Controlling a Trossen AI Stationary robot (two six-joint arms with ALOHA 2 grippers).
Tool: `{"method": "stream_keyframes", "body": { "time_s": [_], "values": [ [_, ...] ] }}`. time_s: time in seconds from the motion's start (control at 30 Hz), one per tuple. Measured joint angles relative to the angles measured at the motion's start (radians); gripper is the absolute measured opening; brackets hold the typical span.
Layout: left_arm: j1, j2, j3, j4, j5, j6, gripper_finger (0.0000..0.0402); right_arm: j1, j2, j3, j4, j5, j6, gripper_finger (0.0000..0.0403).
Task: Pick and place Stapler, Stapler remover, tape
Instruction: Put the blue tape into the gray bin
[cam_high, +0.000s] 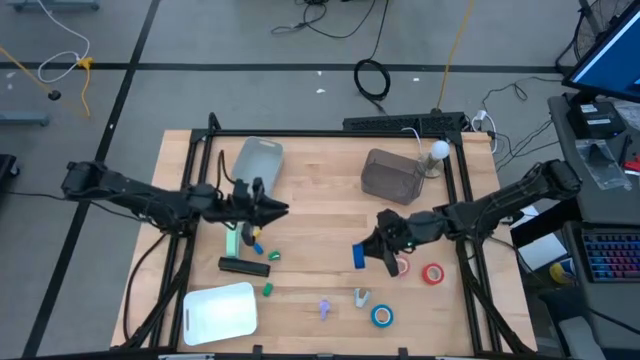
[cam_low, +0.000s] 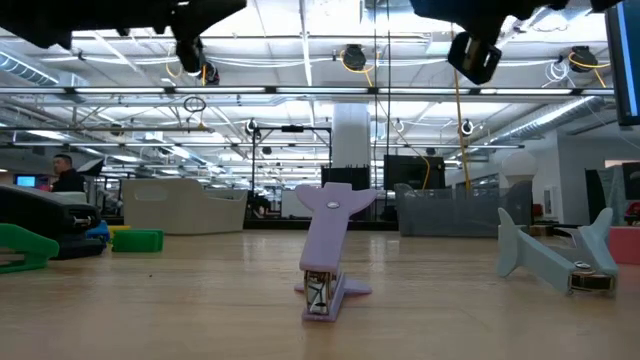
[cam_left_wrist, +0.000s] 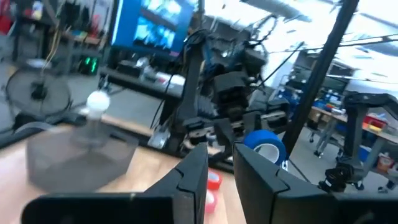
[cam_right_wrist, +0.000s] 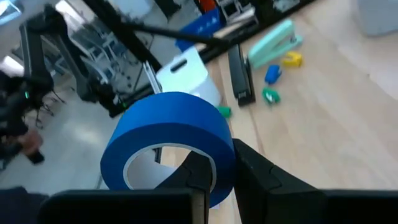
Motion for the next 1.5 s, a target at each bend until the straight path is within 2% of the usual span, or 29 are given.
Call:
{"method": "stream_keyframes", "body": {
  "time_s": [0.1,0.2,0.33,0.47,0.7,0.9,1.13,1.27,1.5],
  "values": [
    [-0.01,0.081,0.034,0.05,0.004,0.055,0.0079,-0.015,0.0,0.0,0.029,0.0,-0.004,0.0033],
    [-0.023,0.162,0.134,0.01,0.005,0.12,0.0079,-0.023,0.0,0.0,0.049,-0.001,-0.004,0.0033],
    [-0.032,0.264,0.303,-0.2,0.008,0.235,0.0079,-0.025,0.0,0.0,0.052,-0.008,-0.002,0.0034],
    [-0.031,0.336,0.464,-0.408,0.008,0.28,0.0079,-0.025,0.0,0.0,0.056,-0.031,0.016,0.0034],
    [-0.031,0.412,0.641,-0.582,0.043,0.415,0.0079,-0.031,0.0,0.0,0.055,-0.03,0.04,0.0034],
    [-0.03,0.431,0.677,-0.618,0.058,0.494,0.0079,-0.069,0.0,0.0,0.055,-0.028,0.087,0.0034],
    [-0.03,0.431,0.678,-0.603,0.055,0.596,0.0079,-0.125,0.01,0.0,0.061,-0.031,0.266,0.0034],
    [-0.03,0.431,0.678,-0.608,0.005,0.639,0.0079,-0.148,0.038,0.0,0.116,-0.082,0.364,0.0034],
    [-0.03,0.431,0.678,-0.625,0.003,0.659,0.0079,-0.178,0.097,-0.001,0.222,-0.139,0.453,0.0034]
  ]
}}
